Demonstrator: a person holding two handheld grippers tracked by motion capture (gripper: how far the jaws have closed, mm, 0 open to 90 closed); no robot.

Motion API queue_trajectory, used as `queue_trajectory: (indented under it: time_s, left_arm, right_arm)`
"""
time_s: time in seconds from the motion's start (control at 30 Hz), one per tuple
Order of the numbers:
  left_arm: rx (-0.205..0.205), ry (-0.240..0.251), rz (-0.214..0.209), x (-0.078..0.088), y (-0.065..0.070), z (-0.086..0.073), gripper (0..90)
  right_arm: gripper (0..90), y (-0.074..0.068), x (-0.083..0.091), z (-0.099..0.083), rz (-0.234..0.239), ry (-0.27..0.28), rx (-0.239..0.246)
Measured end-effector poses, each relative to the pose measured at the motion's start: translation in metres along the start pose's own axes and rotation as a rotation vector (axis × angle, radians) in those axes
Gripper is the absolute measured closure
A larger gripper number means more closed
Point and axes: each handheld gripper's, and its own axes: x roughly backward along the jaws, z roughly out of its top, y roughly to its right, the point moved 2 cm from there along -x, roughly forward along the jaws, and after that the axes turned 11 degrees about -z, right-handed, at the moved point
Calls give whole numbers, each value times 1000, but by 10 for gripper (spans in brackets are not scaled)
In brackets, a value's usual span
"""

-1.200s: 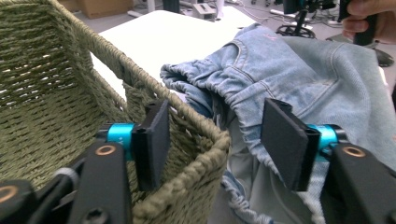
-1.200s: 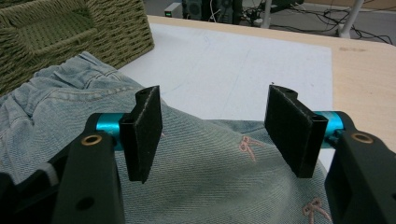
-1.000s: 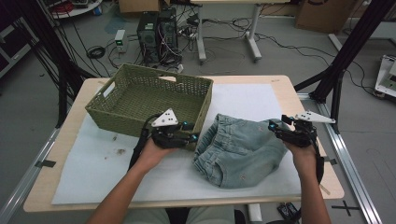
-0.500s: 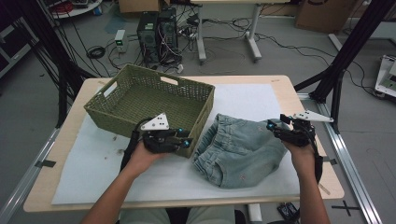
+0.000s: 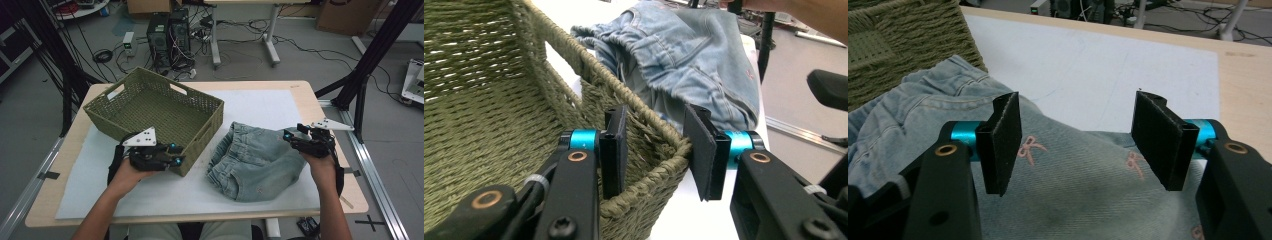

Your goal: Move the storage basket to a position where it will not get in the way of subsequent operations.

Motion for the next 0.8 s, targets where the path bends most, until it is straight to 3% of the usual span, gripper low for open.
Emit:
queue_trajectory:
  time_s: [0.1,0.3,0.33,0.4,0.5,0.67,0.73,0.77,0.8]
  left_arm:
    - [-2,19,-11,14,2,-7,616]
    - [32,82,-23,29,5,-16,599]
    - [41,96,-17,30,6,-17,569]
    - [51,117,18,35,6,-17,453]
    - [58,172,70,51,7,-19,402]
    - [58,220,184,77,4,-23,353]
    - [61,243,229,86,3,-25,352]
    - [64,260,254,92,2,-26,352]
    - [66,270,265,95,2,-27,352]
  right_arm:
    - [355,-3,-1,-1,26,-10,11]
    - [313,-22,-8,2,146,-22,63]
    - [312,-27,-11,2,187,-34,80]
    - [308,-36,-16,2,228,-61,125]
    - [249,-50,-30,-4,282,-149,208]
    - [220,-68,-55,-17,278,-273,319]
    - [260,-70,-65,-20,259,-308,331]
    - [315,-71,-69,-20,262,-316,332]
    - [436,-71,-72,-19,255,-325,325]
